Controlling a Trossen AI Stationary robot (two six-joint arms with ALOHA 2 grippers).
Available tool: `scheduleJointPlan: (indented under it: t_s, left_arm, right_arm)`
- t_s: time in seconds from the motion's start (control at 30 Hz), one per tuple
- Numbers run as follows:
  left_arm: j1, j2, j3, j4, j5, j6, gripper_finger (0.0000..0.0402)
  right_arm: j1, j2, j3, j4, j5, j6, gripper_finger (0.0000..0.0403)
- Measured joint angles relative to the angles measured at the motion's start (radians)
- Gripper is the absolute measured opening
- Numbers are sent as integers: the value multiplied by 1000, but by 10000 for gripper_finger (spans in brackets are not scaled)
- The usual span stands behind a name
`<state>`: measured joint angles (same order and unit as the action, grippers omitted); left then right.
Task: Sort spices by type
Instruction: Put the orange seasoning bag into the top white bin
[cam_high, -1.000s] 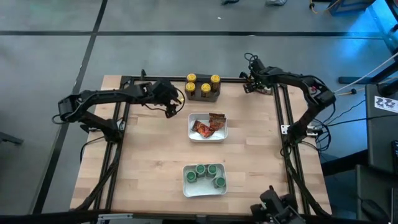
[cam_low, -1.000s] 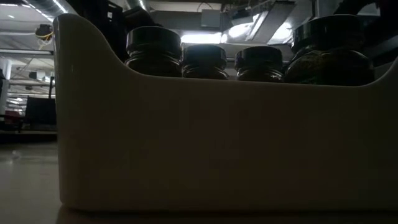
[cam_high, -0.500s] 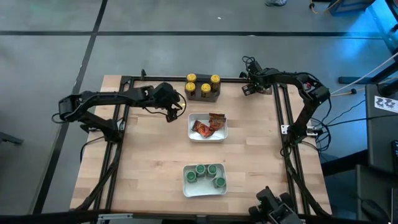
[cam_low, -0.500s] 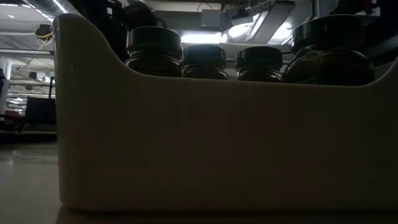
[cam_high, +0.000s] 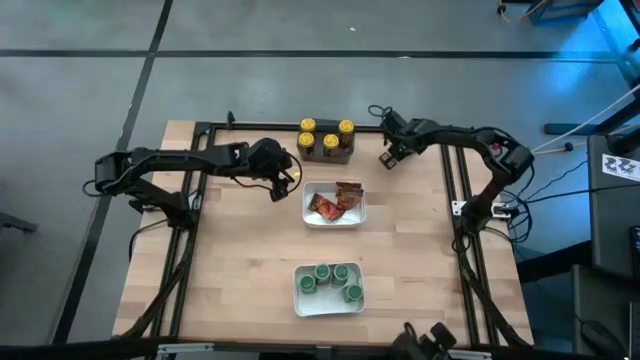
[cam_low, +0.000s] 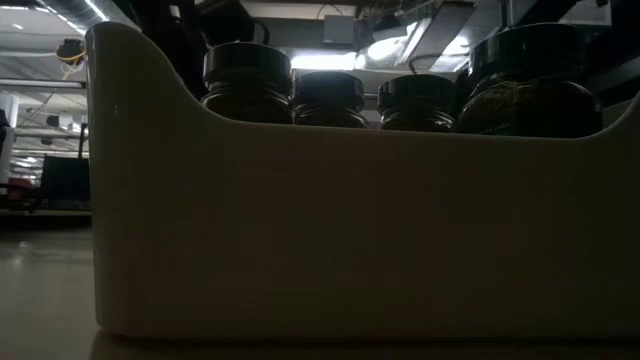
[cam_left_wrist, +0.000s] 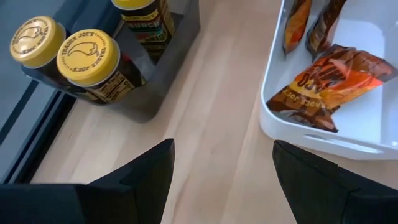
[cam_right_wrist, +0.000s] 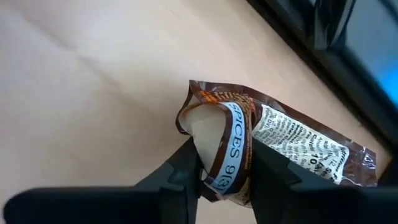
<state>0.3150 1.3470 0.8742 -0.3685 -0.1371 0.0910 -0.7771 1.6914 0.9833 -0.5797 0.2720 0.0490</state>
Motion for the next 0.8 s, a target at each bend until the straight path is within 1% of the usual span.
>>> scheduleJointPlan:
  t_s: [0.17,0.4,0.53,0.63,0.8]
  left_arm:
    - [-11,0,0,20,0,-27,255]
    - [-15,0,0,53,0,-36,255]
    - [-14,0,0,90,0,-38,255]
    - [-14,0,0,131,-1,-44,255]
    - [-13,0,0,264,-1,-74,255]
  right_arm:
    - [99,-110,0,-39,22,-1,100]
    - [231,-354,0,-40,23,-7,104]
    - [310,-456,0,-8,23,-43,104]
    - [376,-493,0,26,23,-74,101]
    - [487,-496,0,127,23,-106,102]
